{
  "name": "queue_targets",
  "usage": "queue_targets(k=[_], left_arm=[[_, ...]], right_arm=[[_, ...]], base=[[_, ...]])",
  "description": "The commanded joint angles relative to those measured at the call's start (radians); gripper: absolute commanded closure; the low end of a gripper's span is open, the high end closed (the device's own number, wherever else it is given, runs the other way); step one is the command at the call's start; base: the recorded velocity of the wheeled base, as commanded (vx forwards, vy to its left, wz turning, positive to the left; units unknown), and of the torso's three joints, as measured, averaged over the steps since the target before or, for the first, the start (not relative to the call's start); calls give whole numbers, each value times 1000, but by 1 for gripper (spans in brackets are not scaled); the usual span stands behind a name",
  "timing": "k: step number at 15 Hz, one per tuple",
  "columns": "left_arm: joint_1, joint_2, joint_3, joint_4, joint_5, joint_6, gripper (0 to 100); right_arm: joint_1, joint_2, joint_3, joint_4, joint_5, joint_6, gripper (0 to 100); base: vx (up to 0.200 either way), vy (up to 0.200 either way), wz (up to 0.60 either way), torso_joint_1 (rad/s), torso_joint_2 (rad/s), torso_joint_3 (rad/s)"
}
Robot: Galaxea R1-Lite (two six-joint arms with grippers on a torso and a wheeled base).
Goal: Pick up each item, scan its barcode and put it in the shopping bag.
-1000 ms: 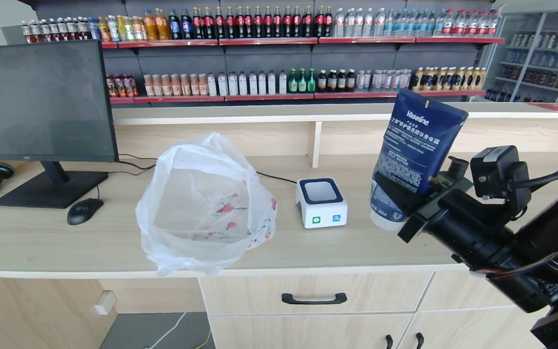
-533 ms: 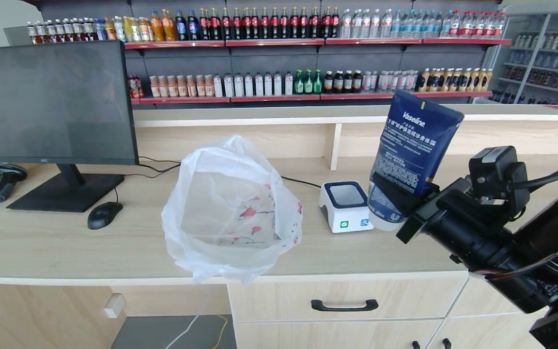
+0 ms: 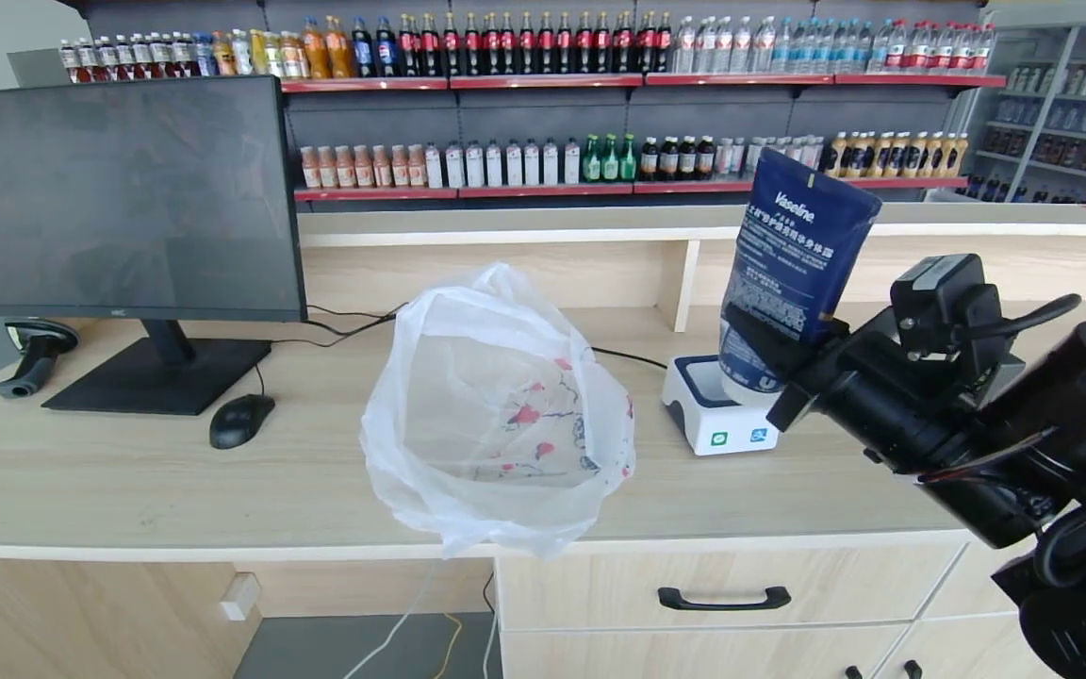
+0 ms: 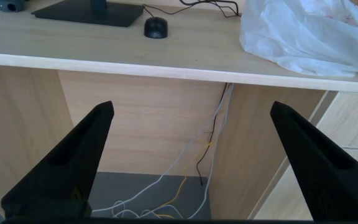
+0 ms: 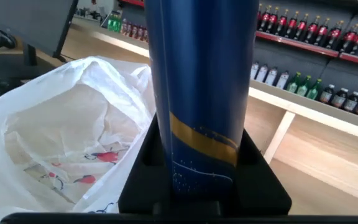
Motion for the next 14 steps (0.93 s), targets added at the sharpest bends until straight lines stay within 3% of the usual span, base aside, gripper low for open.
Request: queue_targets(k=[1, 4, 8, 14], left_arm=[[0, 0, 0, 0, 0, 0, 0], [0, 0, 0, 0, 0, 0, 0], [0, 0, 0, 0, 0, 3, 0], [0, 0, 0, 0, 0, 3, 0]], right_arm=[[-31, 37, -28, -2, 42, -52, 100], [-65, 101, -96, -2, 41, -137, 100], [-5, 198, -271, -2, 42, -361, 100], [3, 141, -228, -2, 52, -617, 100]], base=[[0, 0, 0, 0, 0, 0], [0, 0, 0, 0, 0, 0], [0, 0, 0, 0, 0, 0], [0, 0, 0, 0, 0, 0]])
